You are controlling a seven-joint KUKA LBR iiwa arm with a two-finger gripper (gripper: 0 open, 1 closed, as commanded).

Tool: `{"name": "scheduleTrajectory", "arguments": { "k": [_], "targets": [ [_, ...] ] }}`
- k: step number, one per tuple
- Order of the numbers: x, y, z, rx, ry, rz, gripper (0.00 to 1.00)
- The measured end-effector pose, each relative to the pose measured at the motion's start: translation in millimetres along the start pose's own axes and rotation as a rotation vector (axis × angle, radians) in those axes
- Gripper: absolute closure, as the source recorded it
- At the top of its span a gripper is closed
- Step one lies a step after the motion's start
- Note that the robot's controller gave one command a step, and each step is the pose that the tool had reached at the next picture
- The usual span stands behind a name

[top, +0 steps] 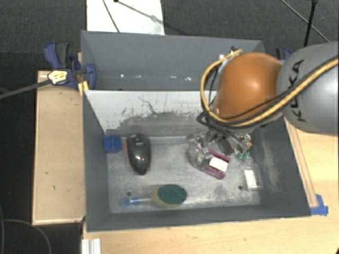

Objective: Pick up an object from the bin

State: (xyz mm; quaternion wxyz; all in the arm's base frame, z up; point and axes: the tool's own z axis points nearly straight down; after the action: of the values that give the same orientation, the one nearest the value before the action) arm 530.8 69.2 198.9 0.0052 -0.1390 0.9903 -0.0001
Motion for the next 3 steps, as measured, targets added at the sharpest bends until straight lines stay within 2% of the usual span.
{"name": "scheduleTrajectory", "arguments": {
  "k": [1, 2, 3],
  "targets": [
    [5.2, -0.1, 54.4, -0.002, 0.012, 0.137, 1.0],
    [4.3, -0.2, 53.0, -0.002, 0.009, 0.14, 0.0],
    [12.8, 56.2, 128.2, -0.002, 0.012, -0.113, 0.0]
  ]
}}
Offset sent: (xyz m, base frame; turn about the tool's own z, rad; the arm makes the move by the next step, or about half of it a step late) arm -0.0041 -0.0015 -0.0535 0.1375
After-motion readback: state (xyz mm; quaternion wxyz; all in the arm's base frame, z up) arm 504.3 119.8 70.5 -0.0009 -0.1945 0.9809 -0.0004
